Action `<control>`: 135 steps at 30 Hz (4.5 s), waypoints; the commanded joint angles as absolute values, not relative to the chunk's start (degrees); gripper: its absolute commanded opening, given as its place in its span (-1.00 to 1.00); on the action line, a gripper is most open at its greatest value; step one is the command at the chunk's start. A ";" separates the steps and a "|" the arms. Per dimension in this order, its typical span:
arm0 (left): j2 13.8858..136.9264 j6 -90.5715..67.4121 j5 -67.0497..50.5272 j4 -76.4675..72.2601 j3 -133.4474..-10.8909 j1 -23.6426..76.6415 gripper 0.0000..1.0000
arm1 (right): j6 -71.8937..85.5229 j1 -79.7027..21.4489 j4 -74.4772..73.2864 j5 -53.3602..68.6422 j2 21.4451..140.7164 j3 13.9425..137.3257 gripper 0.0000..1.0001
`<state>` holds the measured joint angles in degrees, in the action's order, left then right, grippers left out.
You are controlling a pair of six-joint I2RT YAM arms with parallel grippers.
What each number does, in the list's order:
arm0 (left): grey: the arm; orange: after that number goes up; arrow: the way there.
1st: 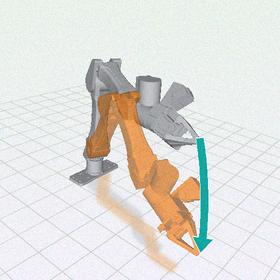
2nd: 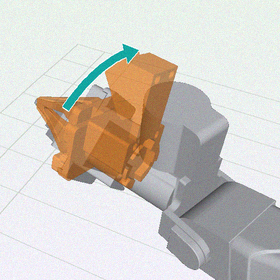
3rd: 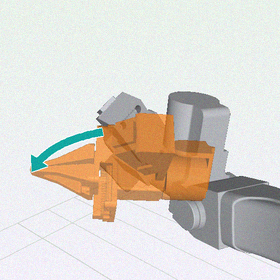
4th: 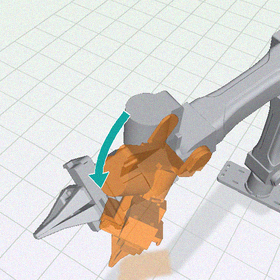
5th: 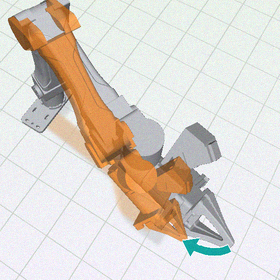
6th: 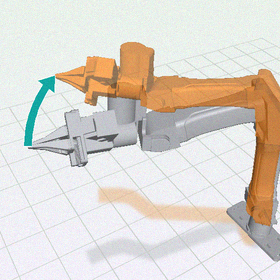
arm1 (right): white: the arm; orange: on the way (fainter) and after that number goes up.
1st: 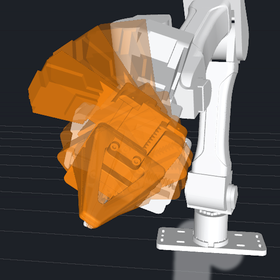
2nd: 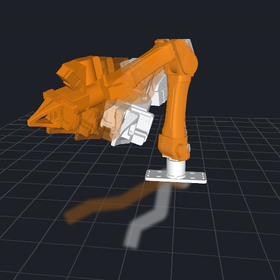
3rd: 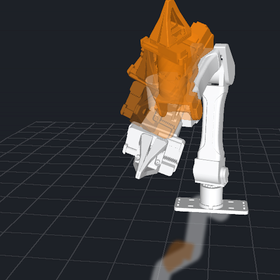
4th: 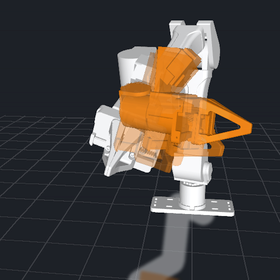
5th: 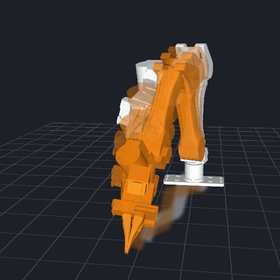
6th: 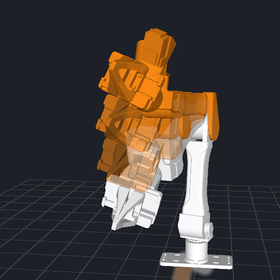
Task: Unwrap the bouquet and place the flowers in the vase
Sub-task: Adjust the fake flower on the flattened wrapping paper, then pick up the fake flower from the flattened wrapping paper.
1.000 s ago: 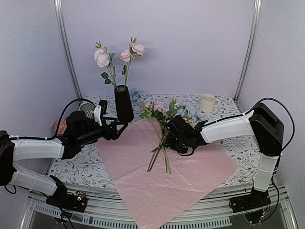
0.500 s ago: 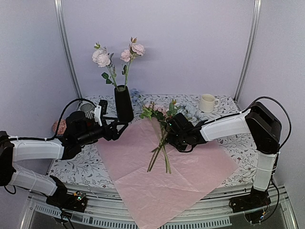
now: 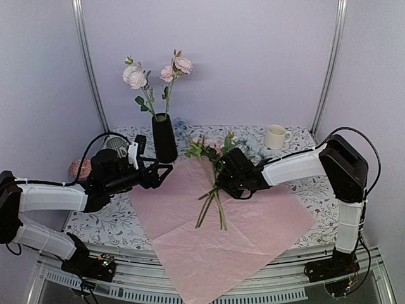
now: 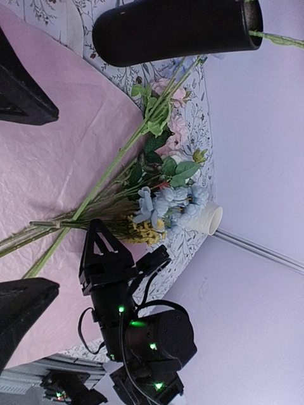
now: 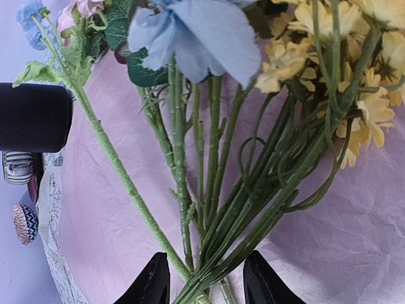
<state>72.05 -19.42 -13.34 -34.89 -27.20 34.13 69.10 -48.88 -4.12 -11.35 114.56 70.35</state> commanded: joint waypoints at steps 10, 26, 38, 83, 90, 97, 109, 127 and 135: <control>72.29 -17.61 -11.93 -35.61 -27.33 34.98 0.71 | 73.12 -48.09 -3.48 -9.01 116.54 71.30 -0.57; 71.29 -17.01 -11.37 -34.97 -27.34 35.46 0.71 | 67.20 -48.00 -5.33 -14.07 96.03 58.40 -0.93; 71.75 -16.88 -12.15 -34.01 -28.21 35.82 0.71 | 45.98 -48.01 -19.09 -15.46 88.20 54.64 -0.88; 73.65 -15.91 -10.41 -33.88 -28.75 36.80 0.72 | 31.76 -58.49 -20.16 -13.64 107.15 68.82 -0.36; 74.12 -15.96 -10.57 -34.27 -28.82 36.82 0.72 | 30.20 -58.46 -21.88 -14.56 110.69 73.22 -0.42; 74.17 -15.73 -10.32 -34.08 -28.83 36.80 0.72 | 30.59 -58.45 -22.85 -15.59 113.70 76.00 -0.47; 73.90 -15.73 -10.38 -33.91 -28.92 36.77 0.72 | 32.41 -58.42 -25.08 -18.96 116.21 77.26 -0.49; 73.65 -15.74 -10.29 -33.72 -28.87 36.90 0.72 | 34.43 -58.36 -23.71 -21.04 114.76 76.39 -0.92; 73.83 -15.73 -10.31 -33.76 -28.92 36.89 0.72 | 35.53 -58.36 -21.04 -23.07 107.49 72.48 -0.93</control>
